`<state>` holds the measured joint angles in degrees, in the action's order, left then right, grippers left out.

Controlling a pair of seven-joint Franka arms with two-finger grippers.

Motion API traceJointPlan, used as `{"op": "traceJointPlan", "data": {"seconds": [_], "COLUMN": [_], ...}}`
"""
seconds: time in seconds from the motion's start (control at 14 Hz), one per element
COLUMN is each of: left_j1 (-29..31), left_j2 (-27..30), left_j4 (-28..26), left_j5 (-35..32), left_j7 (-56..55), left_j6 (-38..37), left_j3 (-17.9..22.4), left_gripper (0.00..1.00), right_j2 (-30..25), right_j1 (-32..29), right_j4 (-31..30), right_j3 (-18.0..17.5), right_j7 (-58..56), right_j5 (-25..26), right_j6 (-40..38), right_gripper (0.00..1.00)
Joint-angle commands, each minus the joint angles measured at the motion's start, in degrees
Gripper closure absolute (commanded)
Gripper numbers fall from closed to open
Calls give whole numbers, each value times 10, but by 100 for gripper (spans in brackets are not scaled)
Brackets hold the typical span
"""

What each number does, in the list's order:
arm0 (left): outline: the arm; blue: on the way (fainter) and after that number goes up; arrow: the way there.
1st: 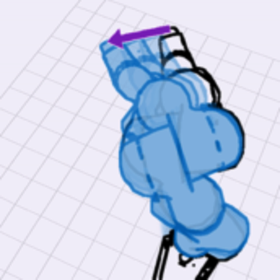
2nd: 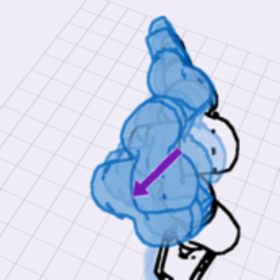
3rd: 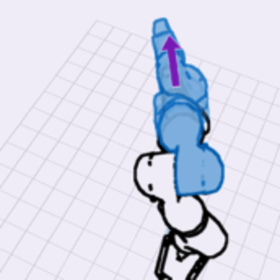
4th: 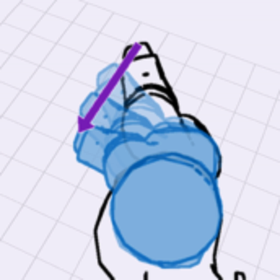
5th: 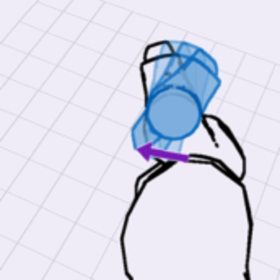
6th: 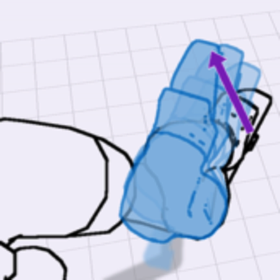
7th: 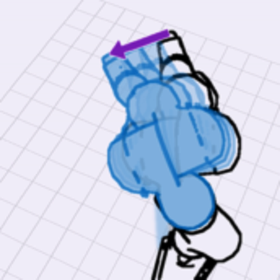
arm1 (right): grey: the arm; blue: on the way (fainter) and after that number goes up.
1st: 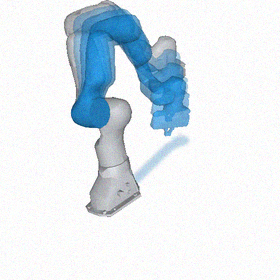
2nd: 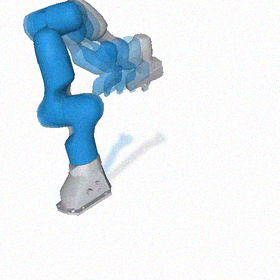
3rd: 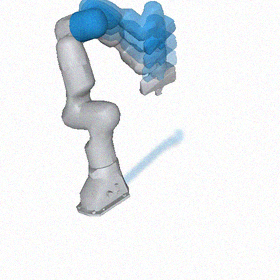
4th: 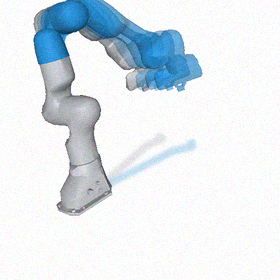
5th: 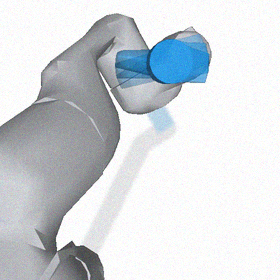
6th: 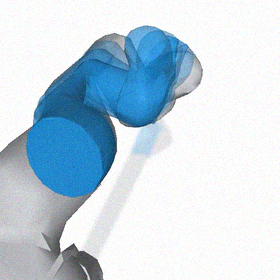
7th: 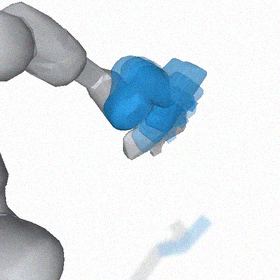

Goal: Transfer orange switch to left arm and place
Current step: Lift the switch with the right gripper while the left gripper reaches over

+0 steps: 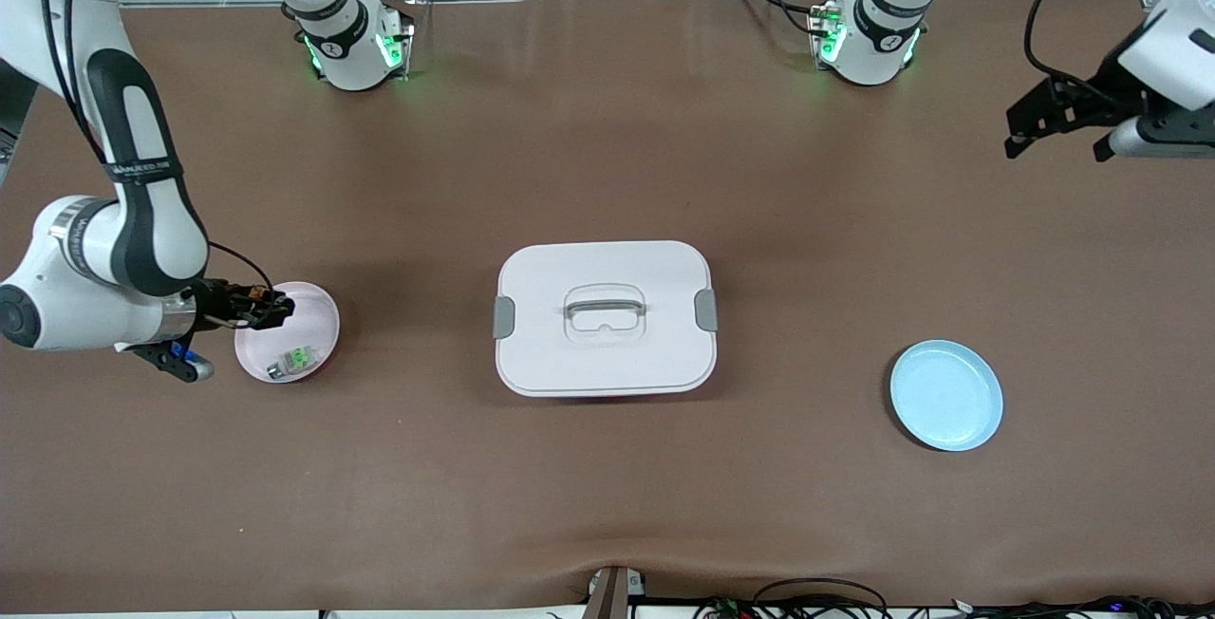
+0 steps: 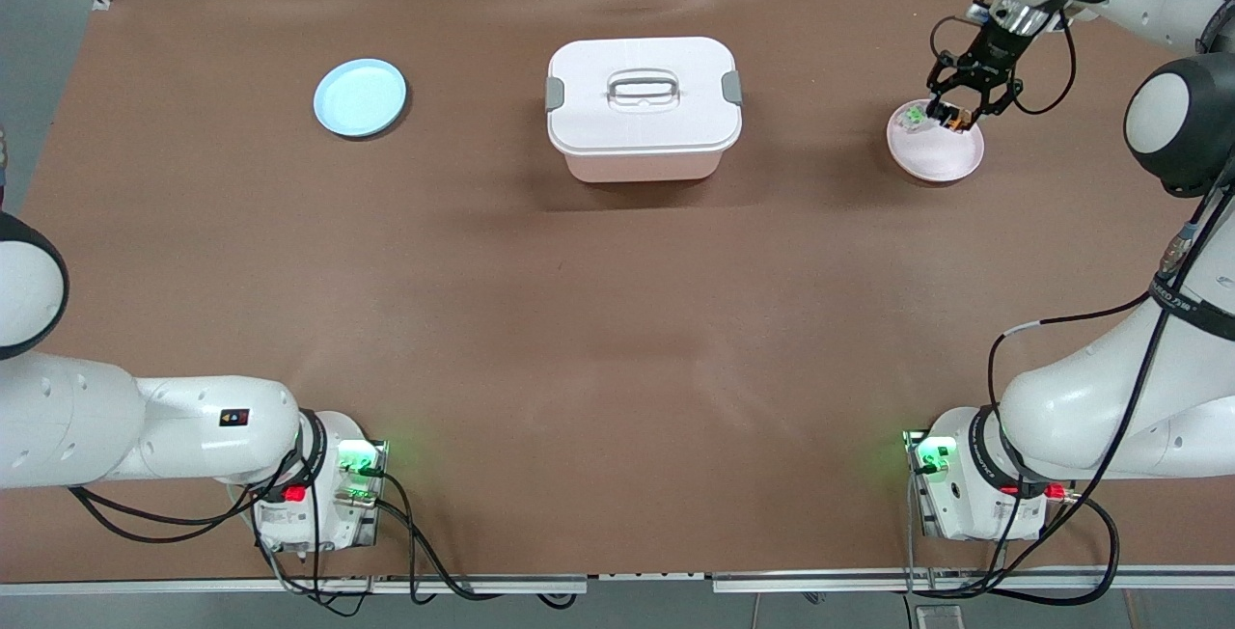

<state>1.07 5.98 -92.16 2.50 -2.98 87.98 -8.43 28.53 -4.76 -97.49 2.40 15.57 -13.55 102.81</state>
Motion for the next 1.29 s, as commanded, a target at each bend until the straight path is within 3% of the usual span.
{"op": "traceJointPlan", "data": {"seconds": [0.0,0.29,0.43,0.57,0.86,1.22], "left_j1": [2,0,1,-2,-2,-18], "left_j2": [1,1,0,-6,-54,-114], "left_j4": [23,39,40,40,39,39], "left_j5": [39,139,166,234,352,419], "left_j7": [2,-16,-81,-144,-160,-210], "left_j6": [-17,-25,-25,-19,13,127], "left_j3": [-7,-15,-43,-45,-48,-95], "left_gripper": [0,0,0,0,0,0], "right_j2": [-15,-31,-43,-44,-48,-48], "right_j1": [10,49,75,98,133,189], "right_j4": [40,97,107,120,142,185], "right_j3": [-2,-3,-3,-3,-3,-3], "right_j7": [86,234,297,356,461,596], "right_j5": [-38,-91,-109,-122,-160,-182], "right_j6": [-65,-136,-140,-140,-139,-135], "right_gripper": [100,100,100,100,100,100]}}
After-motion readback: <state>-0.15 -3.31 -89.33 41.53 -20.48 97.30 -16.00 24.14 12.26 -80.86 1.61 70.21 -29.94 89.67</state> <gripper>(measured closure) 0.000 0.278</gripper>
